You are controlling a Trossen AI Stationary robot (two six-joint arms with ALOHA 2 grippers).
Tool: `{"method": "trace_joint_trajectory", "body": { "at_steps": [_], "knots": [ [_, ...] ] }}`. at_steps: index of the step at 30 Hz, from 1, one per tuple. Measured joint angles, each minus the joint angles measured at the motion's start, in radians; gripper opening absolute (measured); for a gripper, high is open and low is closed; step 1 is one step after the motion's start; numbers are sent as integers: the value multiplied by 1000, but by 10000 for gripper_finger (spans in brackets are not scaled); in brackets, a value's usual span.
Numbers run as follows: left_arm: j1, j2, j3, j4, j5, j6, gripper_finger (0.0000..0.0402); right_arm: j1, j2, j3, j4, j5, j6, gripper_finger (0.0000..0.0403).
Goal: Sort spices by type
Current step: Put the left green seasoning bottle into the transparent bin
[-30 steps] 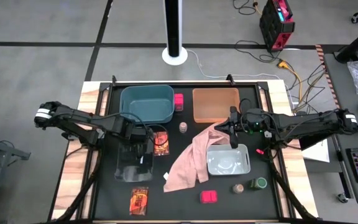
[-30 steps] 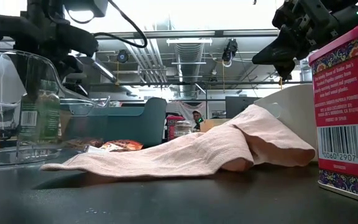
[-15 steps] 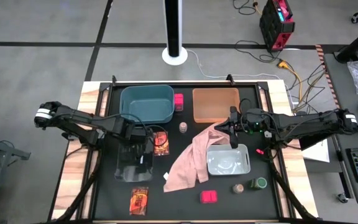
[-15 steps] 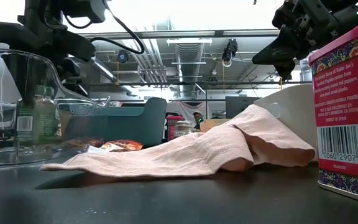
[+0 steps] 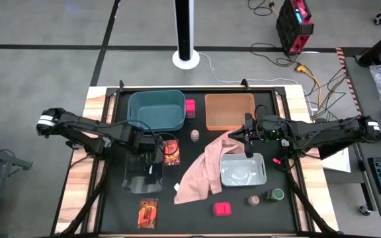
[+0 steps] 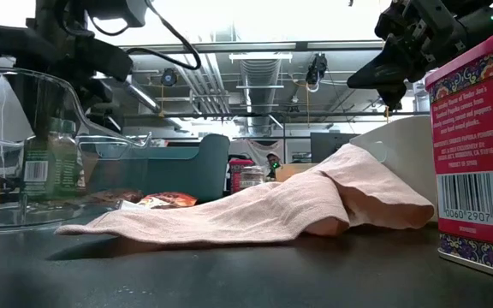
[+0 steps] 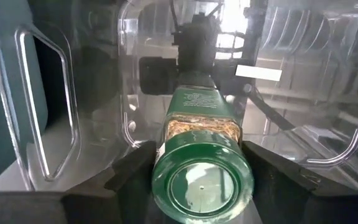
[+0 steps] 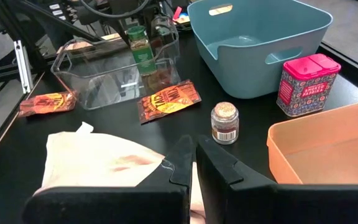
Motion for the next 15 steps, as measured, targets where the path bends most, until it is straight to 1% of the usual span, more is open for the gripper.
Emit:
{"method": "trace_joint_trajectory", "body": {
  "at_steps": [15],
  "knots": [
    [0, -2, 10, -56, -4, 7, 217, 0, 0, 0, 0, 0, 20, 13]
  ]
}}
